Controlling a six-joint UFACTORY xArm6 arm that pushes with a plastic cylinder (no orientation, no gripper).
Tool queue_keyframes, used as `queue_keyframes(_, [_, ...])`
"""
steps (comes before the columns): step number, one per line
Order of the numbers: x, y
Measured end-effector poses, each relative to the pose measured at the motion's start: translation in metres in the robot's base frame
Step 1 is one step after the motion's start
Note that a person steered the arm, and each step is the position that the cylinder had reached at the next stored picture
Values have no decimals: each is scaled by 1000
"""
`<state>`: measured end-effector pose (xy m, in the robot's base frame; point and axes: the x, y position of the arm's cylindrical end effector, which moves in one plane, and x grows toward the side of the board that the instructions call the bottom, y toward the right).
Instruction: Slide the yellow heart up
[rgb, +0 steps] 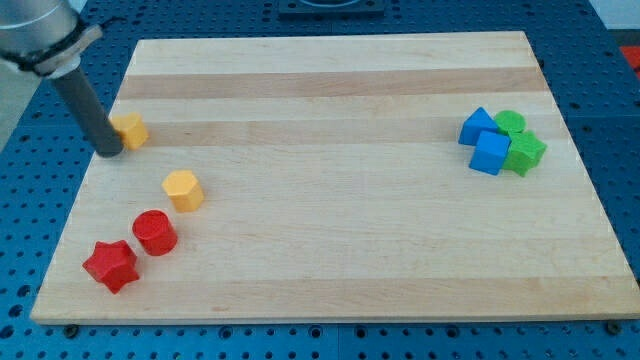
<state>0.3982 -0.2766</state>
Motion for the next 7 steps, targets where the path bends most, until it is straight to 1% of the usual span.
queue_keyframes(1, [-15, 2])
queue_keyframes(2, [-9, -14])
queue_keyframes(3, [-9, -13])
queue_keyframes(4, [-13, 1])
queue_keyframes(6, [-87, 26])
queue_keyframes(7, [-85, 23])
